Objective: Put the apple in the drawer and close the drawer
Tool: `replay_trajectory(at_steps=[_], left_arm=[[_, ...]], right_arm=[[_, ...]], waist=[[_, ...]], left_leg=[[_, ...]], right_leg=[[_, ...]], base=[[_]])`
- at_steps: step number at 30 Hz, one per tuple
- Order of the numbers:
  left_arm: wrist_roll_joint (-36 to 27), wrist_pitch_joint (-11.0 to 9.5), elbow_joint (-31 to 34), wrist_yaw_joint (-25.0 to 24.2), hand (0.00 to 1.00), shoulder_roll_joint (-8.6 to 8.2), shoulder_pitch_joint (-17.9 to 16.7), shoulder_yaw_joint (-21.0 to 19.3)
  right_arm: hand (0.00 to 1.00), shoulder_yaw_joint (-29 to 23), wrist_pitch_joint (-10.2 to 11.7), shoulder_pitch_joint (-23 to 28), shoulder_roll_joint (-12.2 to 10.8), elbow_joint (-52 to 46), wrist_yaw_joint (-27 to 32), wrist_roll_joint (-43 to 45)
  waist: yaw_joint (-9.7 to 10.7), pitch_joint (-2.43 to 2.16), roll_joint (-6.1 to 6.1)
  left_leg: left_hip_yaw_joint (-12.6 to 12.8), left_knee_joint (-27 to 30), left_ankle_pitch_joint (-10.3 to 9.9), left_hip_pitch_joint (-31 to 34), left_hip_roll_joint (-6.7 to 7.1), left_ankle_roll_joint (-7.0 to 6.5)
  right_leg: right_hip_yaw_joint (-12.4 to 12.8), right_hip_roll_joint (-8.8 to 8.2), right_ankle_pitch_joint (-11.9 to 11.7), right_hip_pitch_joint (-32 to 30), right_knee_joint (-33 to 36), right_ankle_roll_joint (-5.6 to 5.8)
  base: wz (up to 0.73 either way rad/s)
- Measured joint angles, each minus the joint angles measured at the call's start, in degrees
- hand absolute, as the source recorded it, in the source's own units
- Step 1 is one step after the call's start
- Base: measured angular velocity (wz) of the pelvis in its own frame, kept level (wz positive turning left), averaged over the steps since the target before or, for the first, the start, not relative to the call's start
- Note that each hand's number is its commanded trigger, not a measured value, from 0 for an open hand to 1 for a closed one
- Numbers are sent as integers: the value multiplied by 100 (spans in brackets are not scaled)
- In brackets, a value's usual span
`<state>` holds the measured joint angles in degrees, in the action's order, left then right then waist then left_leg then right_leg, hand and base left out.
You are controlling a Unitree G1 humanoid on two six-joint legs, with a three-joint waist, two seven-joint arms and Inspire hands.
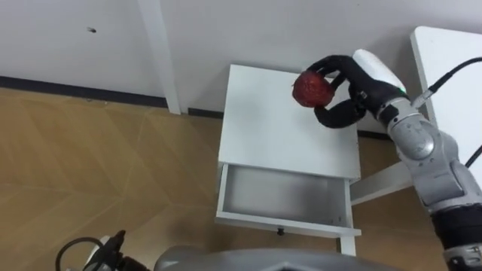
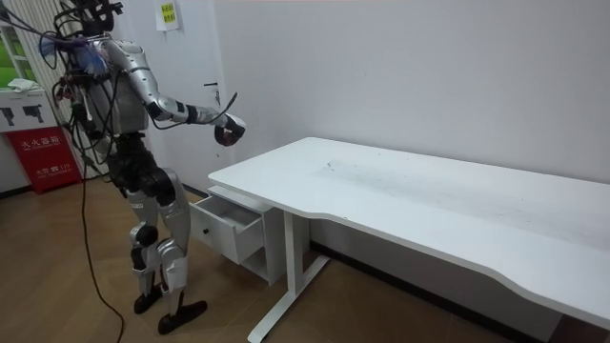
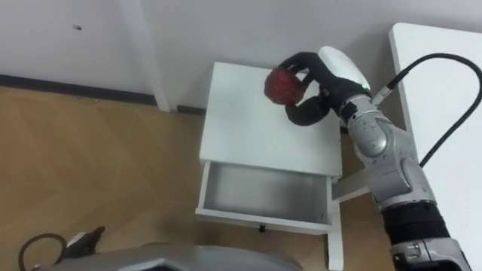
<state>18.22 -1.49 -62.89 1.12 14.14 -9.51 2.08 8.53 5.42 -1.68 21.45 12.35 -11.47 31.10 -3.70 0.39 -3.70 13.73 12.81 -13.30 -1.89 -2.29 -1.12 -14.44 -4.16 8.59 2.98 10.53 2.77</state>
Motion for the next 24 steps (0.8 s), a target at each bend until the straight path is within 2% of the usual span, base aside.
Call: replay_trajectory(at_steps=[2,5,8,18,19,20,21,24], left_arm=[[11,-1,-20,82,0,-13,-7,86],[58,1,-24,110,0,-45,-8,97],[53,24,3,106,0,-88,-19,97],[50,24,7,117,0,-159,0,94],[50,24,4,122,0,-159,-1,94],[49,24,3,123,0,-159,-1,94],[49,25,3,123,0,-159,-3,94],[45,39,2,123,0,-163,-22,95]], right_arm=[[100,190,-35,143,-151,204,-13,35],[100,390,-62,353,-255,206,-73,203],[100,392,-72,412,-427,272,-128,304],[100,403,-182,522,-645,576,-252,324],[72,403,-184,535,-675,616,-252,327],[20,403,-185,547,-702,658,-252,326],[0,403,-185,558,-711,671,-252,326],[0,403,-199,565,-757,717,-249,326]], waist=[[-29,-14,26],[-94,-15,22],[-97,-13,9],[-95,16,-42],[-95,17,-41],[-86,17,-43],[-85,17,-43],[-86,19,-41]], left_leg=[[-11,-3,1,0,1,1],[-11,-12,1,20,-4,1],[-8,-19,0,32,1,1],[-8,-14,-1,63,1,1],[-9,-13,-1,65,4,1],[-12,-11,-2,67,4,1],[-15,-10,-1,69,5,2],[-32,-10,-2,69,6,2]], right_leg=[[-4,1,0,2,-2,0],[-7,-2,0,13,-63,0],[-12,-8,0,20,-96,0],[-79,-6,0,22,-88,0],[-87,-5,0,22,-88,0],[-115,-5,0,23,-87,0],[-138,-5,0,23,-86,0],[-144,-5,0,23,-87,0]], base=[[2],[0],[0],[0],[0],[0],[3],[3]])
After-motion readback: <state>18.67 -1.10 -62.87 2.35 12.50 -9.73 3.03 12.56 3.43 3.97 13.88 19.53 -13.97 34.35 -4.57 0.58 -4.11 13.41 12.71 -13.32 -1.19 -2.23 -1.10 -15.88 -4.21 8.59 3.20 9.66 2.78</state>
